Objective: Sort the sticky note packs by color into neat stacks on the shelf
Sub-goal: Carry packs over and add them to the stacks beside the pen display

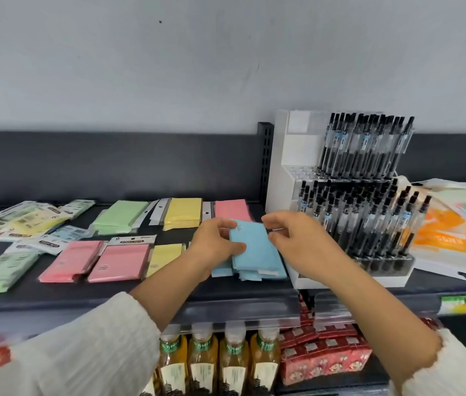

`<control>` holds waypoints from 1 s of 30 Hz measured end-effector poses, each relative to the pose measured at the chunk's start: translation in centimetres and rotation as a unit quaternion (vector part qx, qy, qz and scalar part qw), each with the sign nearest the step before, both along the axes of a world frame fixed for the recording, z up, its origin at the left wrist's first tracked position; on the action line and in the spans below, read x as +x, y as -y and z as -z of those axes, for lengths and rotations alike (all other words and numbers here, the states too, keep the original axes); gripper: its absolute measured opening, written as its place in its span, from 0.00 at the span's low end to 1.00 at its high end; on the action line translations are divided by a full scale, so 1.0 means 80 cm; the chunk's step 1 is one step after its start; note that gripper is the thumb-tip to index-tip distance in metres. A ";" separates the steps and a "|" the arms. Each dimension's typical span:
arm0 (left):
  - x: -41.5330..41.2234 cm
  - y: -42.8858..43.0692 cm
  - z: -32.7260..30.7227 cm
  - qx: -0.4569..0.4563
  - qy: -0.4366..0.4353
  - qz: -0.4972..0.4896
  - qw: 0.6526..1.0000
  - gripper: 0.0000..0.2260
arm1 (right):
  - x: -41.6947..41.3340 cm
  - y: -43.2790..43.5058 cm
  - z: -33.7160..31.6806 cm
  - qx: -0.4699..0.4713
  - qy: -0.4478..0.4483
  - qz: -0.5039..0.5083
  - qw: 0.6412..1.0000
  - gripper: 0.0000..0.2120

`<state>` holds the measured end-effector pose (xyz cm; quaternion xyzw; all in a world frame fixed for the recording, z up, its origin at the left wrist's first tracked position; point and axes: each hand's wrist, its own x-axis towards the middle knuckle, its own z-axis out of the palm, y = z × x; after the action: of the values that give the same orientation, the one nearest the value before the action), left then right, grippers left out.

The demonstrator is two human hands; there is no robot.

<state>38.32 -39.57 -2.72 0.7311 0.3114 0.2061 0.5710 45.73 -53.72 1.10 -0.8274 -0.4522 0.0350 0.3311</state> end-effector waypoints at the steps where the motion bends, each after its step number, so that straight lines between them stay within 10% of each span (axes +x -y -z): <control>1: -0.001 -0.001 -0.002 0.006 0.010 0.000 1.000 0.18 | -0.002 0.000 0.002 0.000 -0.006 -0.002 1.000 0.18; 8: -0.022 -0.016 -0.027 0.011 0.148 -0.011 0.989 0.18 | -0.014 -0.008 0.006 0.047 0.008 0.002 0.999 0.28; 12: -0.033 -0.018 -0.032 0.169 0.194 0.017 0.966 0.16 | -0.020 -0.013 -0.001 0.133 0.015 0.000 0.991 0.34; 20: -0.024 -0.027 0.000 0.317 0.136 0.051 0.937 0.24 | -0.001 -0.002 0.016 -0.045 0.368 0.022 0.928 0.16; 30: -0.025 -0.013 -0.036 0.177 0.112 0.265 0.941 0.16 | 0.012 0.013 0.005 0.174 0.297 -0.140 0.929 0.13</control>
<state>36.32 -38.53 0.13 0.8484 -0.0007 0.1800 0.4978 46.69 -54.79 0.74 -0.6581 -0.6400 -0.2453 0.3118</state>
